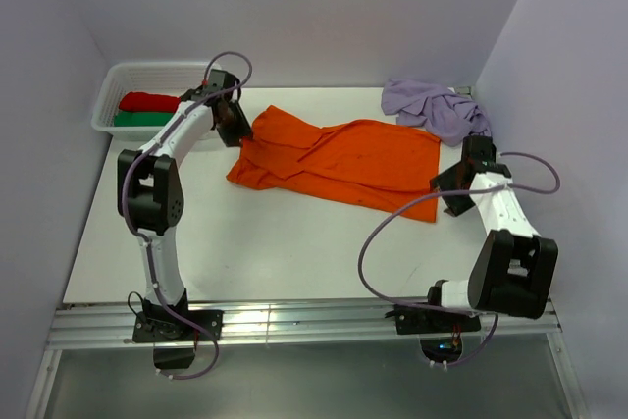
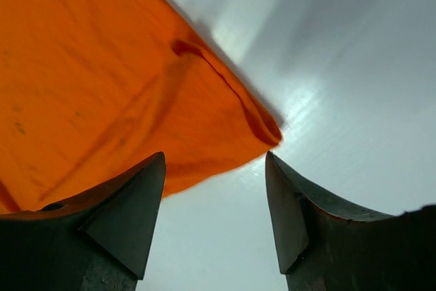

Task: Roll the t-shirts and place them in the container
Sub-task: Fold the tshirt

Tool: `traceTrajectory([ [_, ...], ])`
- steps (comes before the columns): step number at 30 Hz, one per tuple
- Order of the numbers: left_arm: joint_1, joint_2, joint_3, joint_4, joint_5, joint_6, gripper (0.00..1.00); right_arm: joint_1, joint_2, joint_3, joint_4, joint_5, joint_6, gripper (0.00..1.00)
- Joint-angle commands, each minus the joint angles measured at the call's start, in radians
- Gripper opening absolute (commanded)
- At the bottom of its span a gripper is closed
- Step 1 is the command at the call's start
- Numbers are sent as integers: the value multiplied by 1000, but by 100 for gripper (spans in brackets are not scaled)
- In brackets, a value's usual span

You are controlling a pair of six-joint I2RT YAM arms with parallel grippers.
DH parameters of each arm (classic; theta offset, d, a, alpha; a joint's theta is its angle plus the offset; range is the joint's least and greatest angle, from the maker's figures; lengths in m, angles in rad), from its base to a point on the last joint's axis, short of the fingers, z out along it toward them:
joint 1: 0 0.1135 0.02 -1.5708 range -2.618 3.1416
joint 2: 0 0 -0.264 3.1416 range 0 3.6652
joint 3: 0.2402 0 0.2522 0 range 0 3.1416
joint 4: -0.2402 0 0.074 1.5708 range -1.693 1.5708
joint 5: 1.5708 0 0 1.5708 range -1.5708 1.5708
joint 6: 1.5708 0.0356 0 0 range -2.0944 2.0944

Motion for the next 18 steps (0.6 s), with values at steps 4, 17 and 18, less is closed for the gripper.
traceTrajectory([
  [4, 12, -177, -231, 23, 5, 41, 41, -18, -137, -201, 69, -70, 11, 66],
  [17, 49, -310, -422, 41, 18, 75, 39, -18, -149, -349, 266, -67, 104, 61],
  [18, 52, -316, -429, 43, 20, 77, 39, -18, -140, -355, 281, -67, 109, 61],
])
